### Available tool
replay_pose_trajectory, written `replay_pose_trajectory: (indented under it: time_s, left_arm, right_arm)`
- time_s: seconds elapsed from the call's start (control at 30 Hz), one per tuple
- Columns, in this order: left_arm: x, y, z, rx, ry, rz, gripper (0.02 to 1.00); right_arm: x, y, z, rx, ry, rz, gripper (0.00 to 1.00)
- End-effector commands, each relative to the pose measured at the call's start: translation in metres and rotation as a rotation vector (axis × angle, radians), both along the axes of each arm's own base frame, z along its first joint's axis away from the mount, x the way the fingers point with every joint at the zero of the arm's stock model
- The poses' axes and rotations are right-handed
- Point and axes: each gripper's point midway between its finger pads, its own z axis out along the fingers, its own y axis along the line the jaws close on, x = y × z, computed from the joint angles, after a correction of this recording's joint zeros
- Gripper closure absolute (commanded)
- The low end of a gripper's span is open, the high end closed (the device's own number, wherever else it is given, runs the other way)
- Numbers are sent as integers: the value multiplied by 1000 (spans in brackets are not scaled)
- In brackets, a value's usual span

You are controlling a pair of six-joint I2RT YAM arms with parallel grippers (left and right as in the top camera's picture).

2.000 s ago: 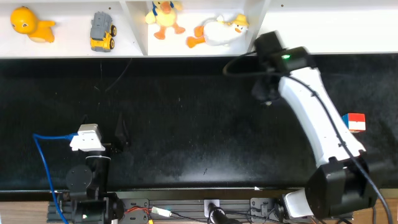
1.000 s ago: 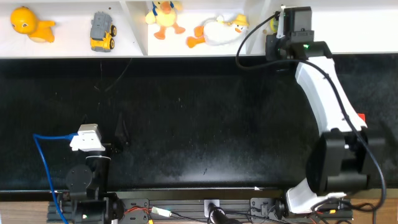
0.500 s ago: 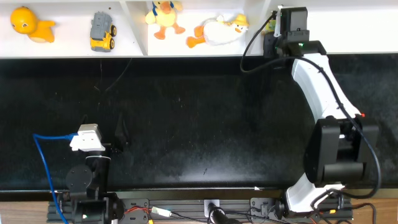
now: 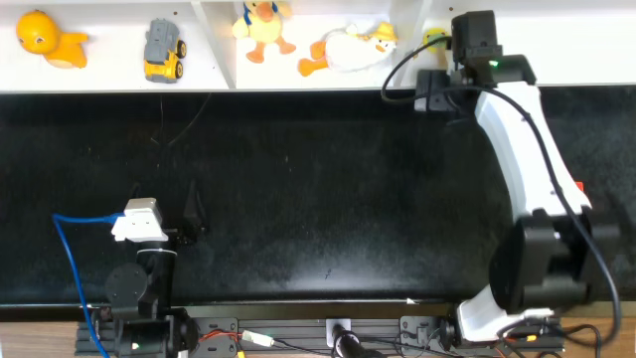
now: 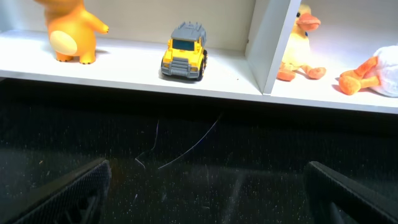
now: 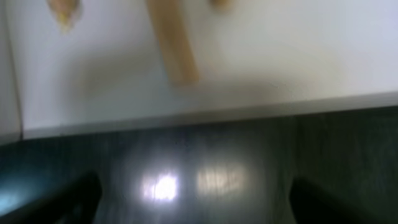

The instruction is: Store Toys

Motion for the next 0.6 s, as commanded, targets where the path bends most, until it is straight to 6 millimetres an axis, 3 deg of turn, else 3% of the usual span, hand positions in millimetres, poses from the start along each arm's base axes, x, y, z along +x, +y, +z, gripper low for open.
replay_pose_trajectory:
  time_s: [0.03, 0.2, 0.37, 0.47, 0.6]
  left_arm:
    - [0, 0, 0, -14, -7, 6, 20]
    - [0, 0, 0, -14, -7, 6, 20]
    - [0, 0, 0, -14, -7, 6, 20]
    - [0, 0, 0, -14, -7, 6, 20]
    - [0, 0, 0, -14, -7, 6, 20]
  right_arm:
    - [-30, -16, 77, 102, -136, -315, 3]
    - [-79, -58, 105, 266, -166, -748, 3]
    - [-109, -100, 119, 358, -177, -876, 3]
    - [-125, -134, 114, 299, -176, -975, 5]
    - [-144, -170, 91, 299, -133, -1156, 3]
